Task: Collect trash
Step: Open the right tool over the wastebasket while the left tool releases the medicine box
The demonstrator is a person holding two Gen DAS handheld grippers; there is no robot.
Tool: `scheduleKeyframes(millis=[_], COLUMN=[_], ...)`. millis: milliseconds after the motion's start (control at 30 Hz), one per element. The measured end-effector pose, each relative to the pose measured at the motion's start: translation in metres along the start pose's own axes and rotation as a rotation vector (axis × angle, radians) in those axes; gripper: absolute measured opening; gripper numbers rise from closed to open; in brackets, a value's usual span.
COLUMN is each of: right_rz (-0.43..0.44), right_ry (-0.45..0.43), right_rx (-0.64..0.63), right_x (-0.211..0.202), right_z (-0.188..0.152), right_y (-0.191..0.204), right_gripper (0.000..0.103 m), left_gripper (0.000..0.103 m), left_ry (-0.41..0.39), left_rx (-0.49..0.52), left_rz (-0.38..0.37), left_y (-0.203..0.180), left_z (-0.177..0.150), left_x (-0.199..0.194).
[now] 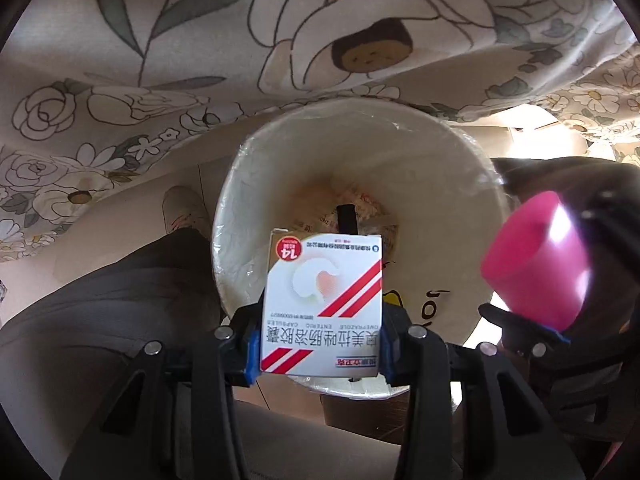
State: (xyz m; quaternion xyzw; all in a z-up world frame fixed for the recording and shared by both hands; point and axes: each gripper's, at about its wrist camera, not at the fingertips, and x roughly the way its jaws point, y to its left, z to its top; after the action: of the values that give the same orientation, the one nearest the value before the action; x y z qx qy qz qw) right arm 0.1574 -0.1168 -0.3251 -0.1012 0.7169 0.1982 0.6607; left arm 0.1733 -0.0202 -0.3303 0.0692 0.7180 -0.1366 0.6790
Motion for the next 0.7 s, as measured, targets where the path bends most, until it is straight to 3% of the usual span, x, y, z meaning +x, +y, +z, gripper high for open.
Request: scheduleKeyframes(millis=[700], right_rz=[0.119], right_ry=[0.175], right_rx=[0.111], right_x=[0.071], right_z=[0.021], right_y=[-0.002], right_gripper=[0.066], left_gripper=[0.046], left_ry=[0.195], left_rx=[-0.169], left_rz=[-0.121], left_y=[0.018], left_z=[0.024], left_x=[0.084])
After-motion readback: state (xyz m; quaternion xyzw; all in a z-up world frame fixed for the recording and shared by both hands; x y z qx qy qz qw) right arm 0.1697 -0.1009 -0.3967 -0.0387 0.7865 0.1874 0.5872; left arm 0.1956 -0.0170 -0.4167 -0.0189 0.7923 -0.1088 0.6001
